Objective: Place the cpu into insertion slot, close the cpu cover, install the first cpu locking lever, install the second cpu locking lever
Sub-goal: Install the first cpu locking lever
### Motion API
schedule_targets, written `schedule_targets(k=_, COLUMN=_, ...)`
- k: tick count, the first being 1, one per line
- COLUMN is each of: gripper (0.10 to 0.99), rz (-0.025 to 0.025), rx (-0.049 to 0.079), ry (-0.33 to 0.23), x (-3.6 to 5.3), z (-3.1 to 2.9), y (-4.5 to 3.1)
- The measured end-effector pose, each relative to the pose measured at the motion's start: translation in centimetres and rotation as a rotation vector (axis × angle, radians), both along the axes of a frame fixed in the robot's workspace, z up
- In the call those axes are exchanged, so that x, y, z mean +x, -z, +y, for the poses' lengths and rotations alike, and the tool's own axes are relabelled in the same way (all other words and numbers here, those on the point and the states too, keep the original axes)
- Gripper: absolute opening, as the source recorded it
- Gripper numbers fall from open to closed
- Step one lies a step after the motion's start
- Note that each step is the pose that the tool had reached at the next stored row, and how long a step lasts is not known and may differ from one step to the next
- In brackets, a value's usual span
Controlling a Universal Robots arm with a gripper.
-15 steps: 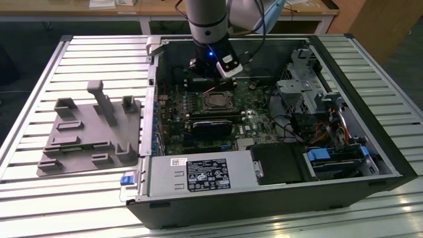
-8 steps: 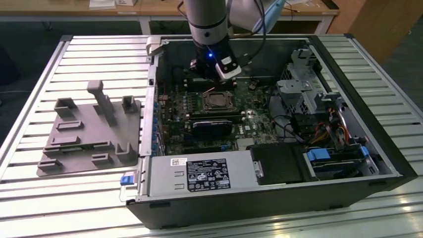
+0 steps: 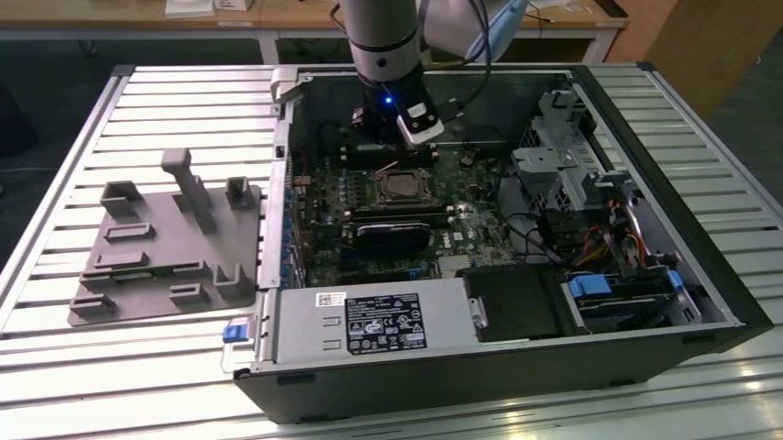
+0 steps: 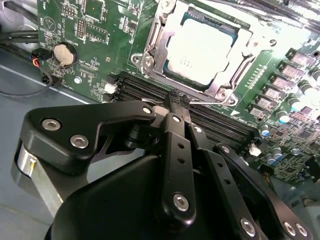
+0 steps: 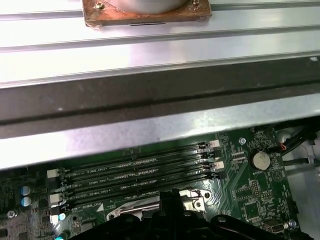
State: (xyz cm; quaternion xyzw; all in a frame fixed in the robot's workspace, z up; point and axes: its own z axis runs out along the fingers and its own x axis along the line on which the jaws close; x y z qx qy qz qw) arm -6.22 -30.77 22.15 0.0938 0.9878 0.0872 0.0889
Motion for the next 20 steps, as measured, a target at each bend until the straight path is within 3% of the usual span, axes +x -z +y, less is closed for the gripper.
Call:
schedule_targets(k=3, gripper=0.102, rz=-0.0031, rx=-0.001, ry=0.001, x=0.0, z=0.09, y=0.15)
schedule_targets(k=10, gripper=0.102, rz=-0.0275, rx=-0.002, ry=0.002, x=0.0, z=0.46, y=0.64)
schedule_targets(k=15, gripper=0.102, rz=-0.0296, rx=-0.007, ry=0.011, x=-0.01, z=0.94, y=0.87)
schedule_targets(k=20, gripper=0.102, rz=-0.0306, rx=-0.02, ry=0.032, x=-0.01, z=1.06, y=1.14)
